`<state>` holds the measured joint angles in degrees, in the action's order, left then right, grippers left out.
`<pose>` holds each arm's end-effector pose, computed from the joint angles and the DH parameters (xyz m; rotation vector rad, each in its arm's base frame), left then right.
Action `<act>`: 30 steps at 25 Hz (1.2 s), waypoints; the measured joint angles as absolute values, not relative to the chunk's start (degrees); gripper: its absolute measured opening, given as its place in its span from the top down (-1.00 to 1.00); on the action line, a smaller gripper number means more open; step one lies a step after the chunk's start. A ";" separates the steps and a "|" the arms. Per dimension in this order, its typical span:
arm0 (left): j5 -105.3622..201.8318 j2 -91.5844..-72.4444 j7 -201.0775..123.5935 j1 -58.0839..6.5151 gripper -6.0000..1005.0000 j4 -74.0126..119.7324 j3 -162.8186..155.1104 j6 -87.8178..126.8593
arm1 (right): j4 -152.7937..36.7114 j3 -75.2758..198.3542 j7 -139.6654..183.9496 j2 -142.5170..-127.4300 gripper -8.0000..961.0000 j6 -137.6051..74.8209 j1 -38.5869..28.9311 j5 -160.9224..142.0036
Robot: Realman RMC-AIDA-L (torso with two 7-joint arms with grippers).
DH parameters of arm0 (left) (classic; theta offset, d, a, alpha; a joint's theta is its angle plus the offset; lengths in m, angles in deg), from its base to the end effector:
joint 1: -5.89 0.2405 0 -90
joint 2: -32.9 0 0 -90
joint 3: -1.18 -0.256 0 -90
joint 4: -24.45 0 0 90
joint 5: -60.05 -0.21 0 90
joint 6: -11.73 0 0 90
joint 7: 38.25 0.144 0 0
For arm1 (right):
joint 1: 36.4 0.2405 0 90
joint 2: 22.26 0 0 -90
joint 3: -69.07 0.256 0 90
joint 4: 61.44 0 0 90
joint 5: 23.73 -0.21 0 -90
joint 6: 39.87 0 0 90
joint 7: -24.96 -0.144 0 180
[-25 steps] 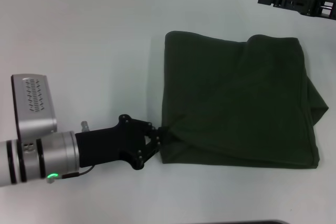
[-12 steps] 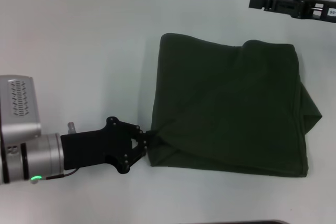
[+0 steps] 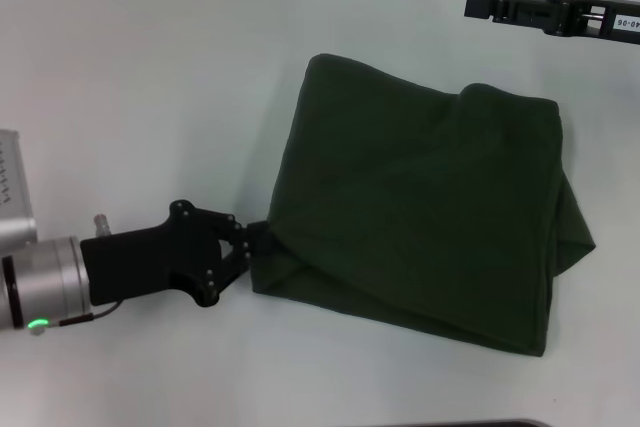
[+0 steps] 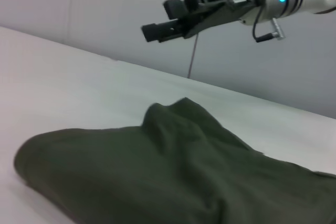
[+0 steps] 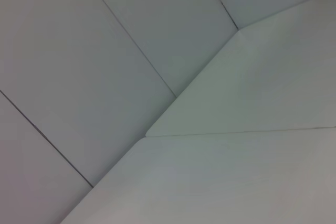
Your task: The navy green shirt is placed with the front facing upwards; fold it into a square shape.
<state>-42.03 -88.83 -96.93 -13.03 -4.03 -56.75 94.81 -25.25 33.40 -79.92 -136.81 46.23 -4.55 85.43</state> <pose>-0.2944 0.2529 -0.0704 -2.7899 -0.5107 -0.6939 0.2683 0.3595 0.0447 -2.4350 1.1907 0.8880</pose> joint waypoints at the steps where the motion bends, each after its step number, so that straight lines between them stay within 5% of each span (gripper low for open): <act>1: -42.05 -88.74 -96.94 -13.05 0.89 -4.11 -56.52 94.82 | -25.25 33.38 -79.90 -136.80 -0.47 46.23 -4.55 85.43; 30: -42.54 -86.50 -97.96 -13.58 0.87 -4.73 -52.81 92.98 | -25.25 33.30 -79.99 -136.41 -0.47 46.22 -4.08 85.43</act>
<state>-42.54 -86.50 -97.96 -13.58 -4.73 -52.81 92.98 -25.25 33.30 -79.99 -136.41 46.22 -4.08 85.43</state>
